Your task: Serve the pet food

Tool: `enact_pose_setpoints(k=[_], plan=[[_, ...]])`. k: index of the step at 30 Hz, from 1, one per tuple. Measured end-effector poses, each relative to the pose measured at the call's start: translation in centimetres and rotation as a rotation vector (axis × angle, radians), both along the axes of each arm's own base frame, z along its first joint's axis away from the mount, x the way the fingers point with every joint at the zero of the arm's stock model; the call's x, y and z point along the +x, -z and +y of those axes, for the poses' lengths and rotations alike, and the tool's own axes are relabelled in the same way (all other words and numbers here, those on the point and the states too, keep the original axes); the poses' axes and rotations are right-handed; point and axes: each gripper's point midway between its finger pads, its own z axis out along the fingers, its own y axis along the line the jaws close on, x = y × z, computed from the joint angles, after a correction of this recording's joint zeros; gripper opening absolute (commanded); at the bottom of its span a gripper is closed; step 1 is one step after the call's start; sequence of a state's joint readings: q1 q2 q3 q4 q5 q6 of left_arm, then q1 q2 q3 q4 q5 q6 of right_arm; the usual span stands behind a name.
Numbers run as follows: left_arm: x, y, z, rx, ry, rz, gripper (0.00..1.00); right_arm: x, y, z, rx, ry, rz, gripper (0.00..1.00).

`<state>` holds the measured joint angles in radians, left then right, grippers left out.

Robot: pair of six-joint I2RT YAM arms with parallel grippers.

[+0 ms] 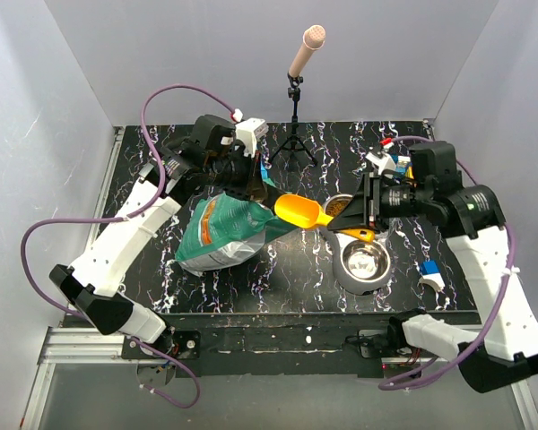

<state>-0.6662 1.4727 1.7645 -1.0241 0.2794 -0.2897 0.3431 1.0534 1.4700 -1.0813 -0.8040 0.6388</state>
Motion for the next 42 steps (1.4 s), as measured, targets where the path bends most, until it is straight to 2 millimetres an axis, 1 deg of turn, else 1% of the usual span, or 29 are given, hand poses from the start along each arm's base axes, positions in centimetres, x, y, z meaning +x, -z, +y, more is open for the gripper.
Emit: enact_pose_setpoints(k=[4, 7, 11, 16, 18, 21, 24, 28, 32, 37, 40, 42], plan=[[-0.5, -0.1, -0.2, -0.01, 0.028, 0.012, 0.0, 1.4, 0.8, 1.0, -0.047, -0.012, 0.046, 0.01], [-1.0, 0.0, -0.6, -0.026, 0.051, 0.03, 0.0, 1.8, 1.4, 1.9, -0.073, -0.033, 0.08, 0.01], [-1.4, 0.1, -1.1, -0.051, 0.075, 0.052, 0.0, 2.9, 1.6, 3.4, -0.137, -0.054, 0.108, 0.01], [-1.4, -0.1, -1.4, -0.072, 0.067, 0.058, 0.0, 4.0, 1.5, 5.0, -0.256, -0.077, 0.088, 0.01], [-1.2, -0.2, -1.6, -0.083, 0.051, 0.061, 0.0, 4.5, 1.9, 5.9, -0.3, -0.089, 0.066, 0.01], [-0.9, -0.3, -1.7, -0.096, 0.024, 0.064, 0.0, 5.1, 4.0, 6.8, -0.387, -0.098, 0.065, 0.01], [-0.8, -0.3, -1.8, -0.098, 0.009, 0.064, 0.0, 6.2, 6.1, 7.2, -0.471, -0.102, 0.082, 0.01], [-0.5, -0.4, -2.0, -0.109, -0.007, 0.061, 0.0, 7.8, 7.6, 8.1, -0.54, -0.124, 0.049, 0.01], [-0.3, -0.4, -2.1, -0.116, -0.01, 0.061, 0.0, 7.8, 10.0, 8.8, -0.609, -0.176, 0.053, 0.01], [-0.1, -0.1, -2.1, -0.111, -0.02, 0.066, 0.0, 8.2, 13.0, 10.9, -0.602, -0.241, 0.045, 0.01], [0.0, 0.9, -1.7, -0.085, -0.036, 0.089, 0.0, 8.4, 14.8, 12.0, -0.564, -0.263, 0.046, 0.01], [0.0, 1.6, -1.6, -0.068, -0.042, 0.107, 0.0, 8.3, 15.6, 12.7, -0.529, -0.277, 0.054, 0.01]])
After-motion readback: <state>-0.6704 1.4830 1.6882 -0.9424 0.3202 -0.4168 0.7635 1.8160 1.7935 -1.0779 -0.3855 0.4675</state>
